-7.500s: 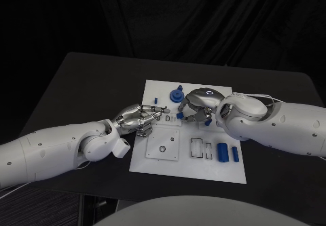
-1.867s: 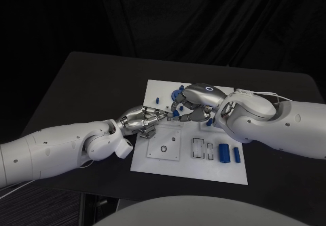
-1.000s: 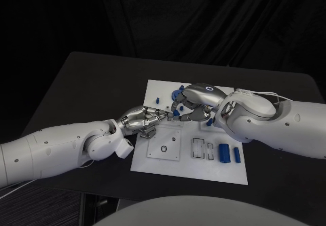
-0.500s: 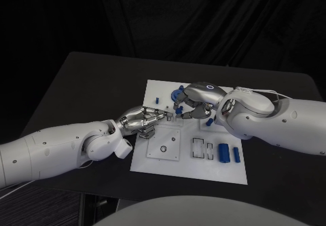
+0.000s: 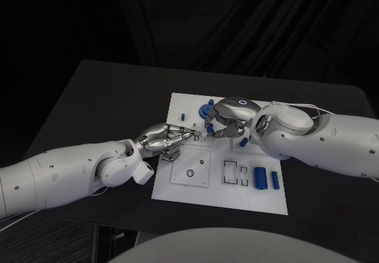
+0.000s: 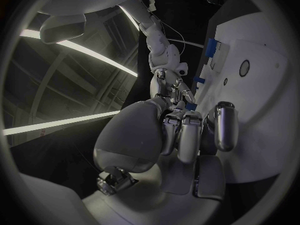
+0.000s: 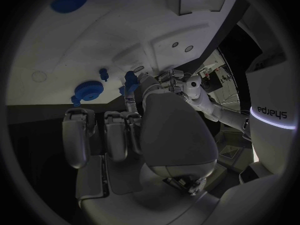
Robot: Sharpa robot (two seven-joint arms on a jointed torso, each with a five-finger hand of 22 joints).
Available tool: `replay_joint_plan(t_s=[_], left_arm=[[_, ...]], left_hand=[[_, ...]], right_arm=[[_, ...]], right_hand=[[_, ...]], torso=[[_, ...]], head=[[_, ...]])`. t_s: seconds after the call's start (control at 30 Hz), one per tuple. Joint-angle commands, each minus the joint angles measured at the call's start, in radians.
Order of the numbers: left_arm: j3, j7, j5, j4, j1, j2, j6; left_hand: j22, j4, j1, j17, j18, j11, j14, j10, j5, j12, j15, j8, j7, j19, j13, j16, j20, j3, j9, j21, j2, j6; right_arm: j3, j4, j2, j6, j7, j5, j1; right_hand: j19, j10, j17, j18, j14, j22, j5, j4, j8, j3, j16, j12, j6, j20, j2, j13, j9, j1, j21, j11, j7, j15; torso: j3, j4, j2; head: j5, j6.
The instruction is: Assemble the parts on the task board
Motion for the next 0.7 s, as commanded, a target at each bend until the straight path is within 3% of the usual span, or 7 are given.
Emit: replay_joint_plan(t_s=[0.03, 0.47, 0.7], left_arm=[[0.001, 0.012, 0.003, 0.003, -0.002, 0.001, 0.002], [0.001, 0.012, 0.003, 0.005, -0.002, -0.001, 0.002], [0.001, 0.013, 0.003, 0.004, -0.002, 0.0, 0.002]], left_hand=[[0.104, 0.002, -0.004, 0.263, -0.005, 0.007, 0.107, 0.106, 0.001, -0.001, 0.007, -0.004, 0.003, -0.001, 0.26, 0.003, 0.005, 0.005, 0.001, -0.006, 0.001, 0.002], [0.104, 0.0, -0.001, 0.263, -0.005, 0.007, 0.107, 0.106, 0.004, -0.001, 0.008, -0.005, 0.002, 0.0, 0.26, 0.003, 0.006, 0.007, 0.0, -0.006, 0.002, 0.001], [0.104, 0.0, -0.001, 0.263, -0.005, 0.007, 0.107, 0.106, 0.004, -0.001, 0.008, -0.005, 0.002, 0.0, 0.26, 0.003, 0.006, 0.007, 0.0, -0.006, 0.002, 0.001]], right_arm=[[0.0, -0.01, 0.006, 0.028, -0.027, -0.032, -0.009], [0.0, -0.029, 0.02, 0.029, -0.028, -0.035, -0.026], [0.0, -0.031, 0.021, 0.04, -0.034, -0.036, -0.027]], right_hand=[[0.039, 0.104, 0.263, 0.009, 0.104, 0.229, -0.007, 0.0, -0.002, 0.004, 0.003, 0.003, 0.015, -0.006, 0.001, 0.263, 0.005, 0.011, -0.007, 0.005, -0.018, -0.002], [0.038, 0.104, 0.263, 0.009, 0.104, 0.229, -0.011, -0.001, -0.003, 0.004, 0.003, 0.003, 0.014, -0.006, 0.001, 0.263, 0.007, 0.011, -0.008, 0.005, -0.017, -0.002], [0.034, 0.104, 0.263, 0.01, 0.104, 0.227, -0.016, 0.0, -0.005, 0.003, 0.003, 0.003, 0.012, -0.005, 0.001, 0.263, 0.008, 0.009, -0.013, 0.006, -0.016, -0.001]], torso=[[0.0004, 0.0009, 0.001], [0.0002, -0.0011, 0.001], [0.0006, 0.0014, 0.002]], head=[[-0.002, 0.0], [0.002, 0.0], [-0.002, 0.0]])
